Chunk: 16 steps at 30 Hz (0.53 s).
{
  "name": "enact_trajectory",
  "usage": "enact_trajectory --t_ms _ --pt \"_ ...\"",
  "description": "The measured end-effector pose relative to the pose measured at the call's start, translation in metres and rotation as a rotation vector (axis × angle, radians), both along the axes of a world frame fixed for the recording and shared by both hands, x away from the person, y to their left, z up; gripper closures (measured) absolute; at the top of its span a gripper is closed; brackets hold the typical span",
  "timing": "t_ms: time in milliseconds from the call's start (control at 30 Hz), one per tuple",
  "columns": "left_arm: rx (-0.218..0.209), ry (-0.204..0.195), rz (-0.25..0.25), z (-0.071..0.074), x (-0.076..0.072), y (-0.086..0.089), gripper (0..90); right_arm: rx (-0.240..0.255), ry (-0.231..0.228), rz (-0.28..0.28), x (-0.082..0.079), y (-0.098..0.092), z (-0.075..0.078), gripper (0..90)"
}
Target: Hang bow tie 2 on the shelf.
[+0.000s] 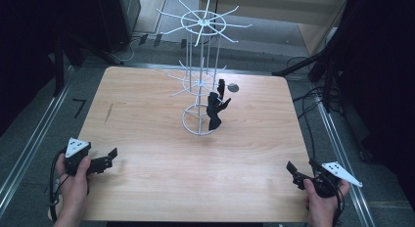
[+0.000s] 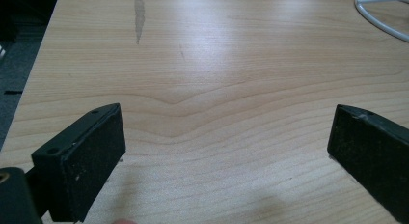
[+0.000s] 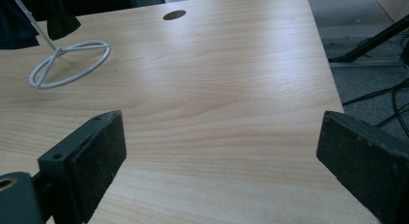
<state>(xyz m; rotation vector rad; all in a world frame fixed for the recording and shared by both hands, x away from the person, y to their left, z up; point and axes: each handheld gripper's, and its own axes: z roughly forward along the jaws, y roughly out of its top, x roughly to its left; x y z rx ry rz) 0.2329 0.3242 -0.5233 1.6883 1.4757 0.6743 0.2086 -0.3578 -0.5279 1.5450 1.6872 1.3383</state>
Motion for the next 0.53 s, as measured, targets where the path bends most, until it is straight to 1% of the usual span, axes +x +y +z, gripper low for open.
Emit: enact_trajectory --t_ms 167,267,400,533 --pt "0.000 0.001 0.000 0.000 0.000 0.000 0.1 -0.006 0.013 -0.005 -0.006 -0.007 -0.005 4.4" --pt "-0.003 0.002 -0.003 0.000 0.000 0.000 0.1 0.011 0.025 0.002 -0.009 -0.009 -0.008 5.3" --pt "-0.005 0.002 -0.003 0.000 0.000 0.000 0.1 0.013 0.037 0.002 -0.010 -0.011 -0.012 5.9" --pt "-0.008 0.006 -0.002 0.000 0.000 0.001 0.1 0.023 0.035 -0.002 -0.009 -0.012 -0.012 8.1"
